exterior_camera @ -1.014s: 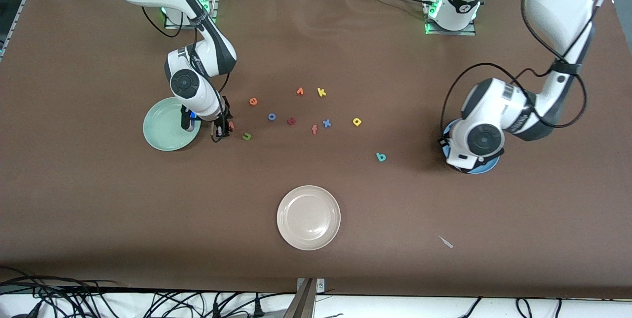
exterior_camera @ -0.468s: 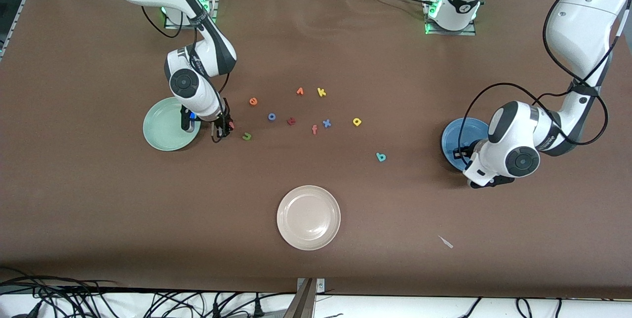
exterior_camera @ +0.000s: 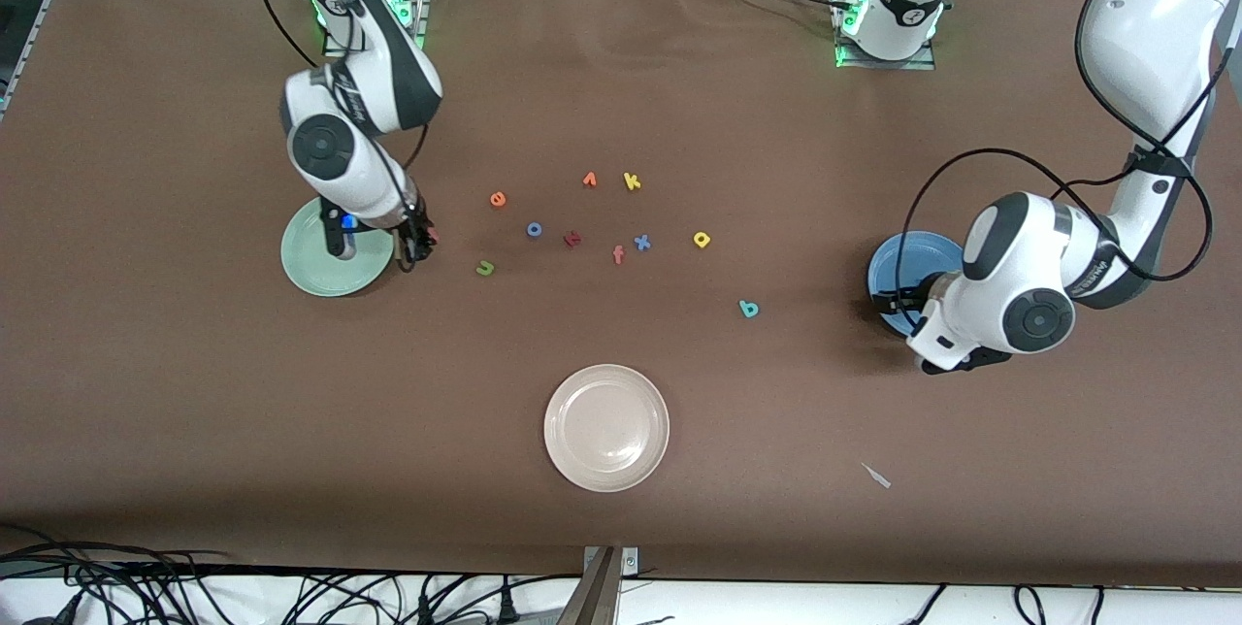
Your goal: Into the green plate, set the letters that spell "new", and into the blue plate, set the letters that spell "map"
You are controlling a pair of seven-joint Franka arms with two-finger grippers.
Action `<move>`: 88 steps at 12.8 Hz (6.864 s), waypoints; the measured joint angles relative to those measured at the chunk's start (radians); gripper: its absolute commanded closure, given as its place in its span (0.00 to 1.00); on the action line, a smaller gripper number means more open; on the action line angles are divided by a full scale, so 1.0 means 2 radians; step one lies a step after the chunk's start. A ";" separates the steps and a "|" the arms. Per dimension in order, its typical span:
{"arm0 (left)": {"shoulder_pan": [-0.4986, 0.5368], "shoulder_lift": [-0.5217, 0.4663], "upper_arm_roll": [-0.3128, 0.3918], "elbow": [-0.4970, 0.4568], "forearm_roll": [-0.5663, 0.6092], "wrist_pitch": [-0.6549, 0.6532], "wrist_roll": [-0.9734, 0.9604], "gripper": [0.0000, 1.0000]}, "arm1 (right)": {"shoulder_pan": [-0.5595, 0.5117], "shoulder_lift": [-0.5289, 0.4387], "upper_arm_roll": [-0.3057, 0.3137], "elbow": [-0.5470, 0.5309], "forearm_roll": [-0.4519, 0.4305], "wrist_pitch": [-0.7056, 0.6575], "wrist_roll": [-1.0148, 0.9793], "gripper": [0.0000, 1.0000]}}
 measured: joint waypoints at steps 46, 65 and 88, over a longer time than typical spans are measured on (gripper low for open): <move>0.198 0.027 -0.116 -0.123 0.136 0.100 0.167 0.00 | 0.007 0.157 0.058 0.057 0.023 0.152 -0.331 0.76; -0.136 0.021 -0.071 -0.142 0.093 0.258 -0.461 0.00 | -0.012 0.073 -0.174 -0.020 0.065 -0.026 -0.736 0.00; -0.151 0.037 -0.036 -0.103 0.120 0.152 -0.418 1.00 | 0.017 0.007 0.097 -0.141 0.038 0.195 -0.441 0.09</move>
